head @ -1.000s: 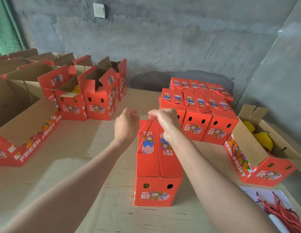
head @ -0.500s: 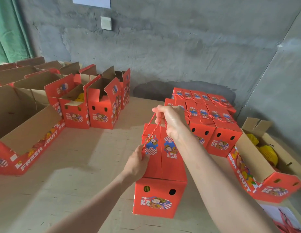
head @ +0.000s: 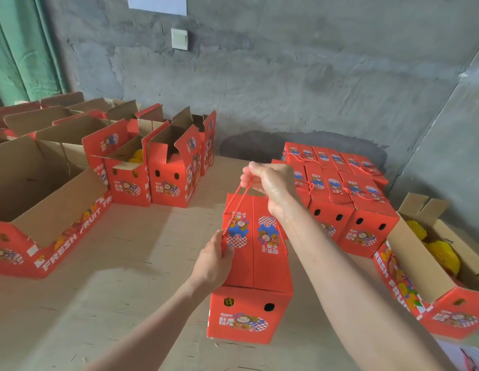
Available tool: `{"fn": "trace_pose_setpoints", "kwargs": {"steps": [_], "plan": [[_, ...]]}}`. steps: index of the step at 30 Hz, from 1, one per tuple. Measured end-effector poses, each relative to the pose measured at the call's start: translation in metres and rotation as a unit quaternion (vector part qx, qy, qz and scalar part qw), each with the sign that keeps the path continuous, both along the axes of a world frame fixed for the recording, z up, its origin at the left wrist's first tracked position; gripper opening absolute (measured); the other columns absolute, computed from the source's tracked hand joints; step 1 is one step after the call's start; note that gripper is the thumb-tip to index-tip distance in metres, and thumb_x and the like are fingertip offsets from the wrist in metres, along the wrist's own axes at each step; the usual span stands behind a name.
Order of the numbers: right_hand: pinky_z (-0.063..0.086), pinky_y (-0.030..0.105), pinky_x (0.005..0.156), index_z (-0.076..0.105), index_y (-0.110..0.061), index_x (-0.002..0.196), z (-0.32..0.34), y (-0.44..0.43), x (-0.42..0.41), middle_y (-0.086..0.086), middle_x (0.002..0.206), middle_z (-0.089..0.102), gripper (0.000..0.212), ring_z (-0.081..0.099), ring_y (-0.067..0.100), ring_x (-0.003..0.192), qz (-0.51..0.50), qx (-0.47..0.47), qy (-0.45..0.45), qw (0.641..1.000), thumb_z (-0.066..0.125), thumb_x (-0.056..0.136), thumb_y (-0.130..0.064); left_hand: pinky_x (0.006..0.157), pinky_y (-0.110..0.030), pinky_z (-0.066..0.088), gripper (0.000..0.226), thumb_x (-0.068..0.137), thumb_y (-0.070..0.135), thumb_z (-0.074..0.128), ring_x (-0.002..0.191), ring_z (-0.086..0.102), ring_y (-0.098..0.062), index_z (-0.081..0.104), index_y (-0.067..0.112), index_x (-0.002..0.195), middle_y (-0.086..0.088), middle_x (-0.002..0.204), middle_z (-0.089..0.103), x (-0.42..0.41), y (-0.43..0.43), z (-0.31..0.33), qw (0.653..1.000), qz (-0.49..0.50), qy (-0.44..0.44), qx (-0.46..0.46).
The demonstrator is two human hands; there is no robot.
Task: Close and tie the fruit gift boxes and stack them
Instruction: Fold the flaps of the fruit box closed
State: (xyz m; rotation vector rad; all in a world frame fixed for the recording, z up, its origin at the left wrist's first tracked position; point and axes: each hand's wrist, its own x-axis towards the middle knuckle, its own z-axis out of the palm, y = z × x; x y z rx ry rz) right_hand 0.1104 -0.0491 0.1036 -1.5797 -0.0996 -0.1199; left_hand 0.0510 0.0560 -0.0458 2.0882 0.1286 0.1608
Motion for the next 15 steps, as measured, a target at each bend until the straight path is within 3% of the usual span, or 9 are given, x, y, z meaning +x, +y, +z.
{"fn": "trace_pose_setpoints", "kwargs": {"steps": [3,7,10,12,14,15], "plan": [[0.054,0.028,0.069,0.068,-0.006,0.065,-0.019,0.016,0.009,0.006,0.057,0.065,0.024,0.063,0.017,0.056,0.008,-0.023,0.010,1.000,0.059,0.088,-0.005,0.093,-0.033,0.045,0.042,0.098,0.020,0.044,0.114,0.055,-0.029,0.039,0.010,0.139,-0.011,0.128,0.058,0.005,0.014,-0.013,1.000,0.011,0.021,0.019],[0.053,0.039,0.083,0.068,-0.007,0.062,-0.036,0.030,0.018,0.007,0.057,0.065,0.027,0.063,0.020,0.063,0.035,-0.039,0.002,0.999,0.059,0.087,-0.004,0.096,-0.030,0.037,0.046,0.099,0.017,0.043,0.124,0.048,-0.031,0.034,0.006,0.143,-0.014,0.136,0.052,0.021,0.029,-0.026,0.998,0.027,0.029,0.040],[0.053,0.031,0.077,0.069,-0.008,0.059,-0.043,0.030,0.020,0.002,0.054,0.065,0.028,0.063,0.013,0.061,0.047,-0.077,-0.033,0.995,0.061,0.086,-0.007,0.091,-0.027,0.038,0.045,0.099,0.017,0.046,0.121,0.050,-0.032,0.037,0.007,0.141,-0.014,0.133,0.054,0.031,0.034,-0.030,0.999,0.034,0.014,0.035],[0.048,0.019,0.063,0.069,-0.006,0.064,-0.050,0.025,0.013,0.000,0.055,0.065,0.025,0.061,0.007,0.056,0.033,-0.159,-0.089,0.983,0.061,0.087,-0.010,0.088,-0.026,0.039,0.041,0.097,0.017,0.048,0.117,0.054,-0.031,0.044,0.008,0.137,-0.013,0.128,0.058,0.033,0.035,-0.032,0.998,0.040,-0.002,0.039],[0.049,0.028,0.061,0.070,-0.004,0.077,-0.063,0.016,0.002,0.004,0.063,0.068,0.021,0.064,0.016,0.060,0.026,-0.292,-0.170,0.941,0.058,0.091,-0.013,0.084,-0.026,0.040,0.037,0.095,0.017,0.053,0.111,0.057,-0.031,0.050,0.009,0.131,-0.013,0.121,0.063,0.030,0.034,-0.033,0.997,0.059,-0.031,0.043],[0.049,0.034,0.063,0.070,-0.004,0.090,-0.074,0.011,-0.005,0.008,0.071,0.069,0.019,0.065,0.025,0.067,0.033,-0.386,-0.198,0.900,0.055,0.094,-0.016,0.084,-0.028,0.041,0.036,0.094,0.018,0.055,0.110,0.057,-0.031,0.052,0.009,0.129,-0.013,0.119,0.064,0.028,0.034,-0.033,0.995,0.071,-0.042,0.048]]}}
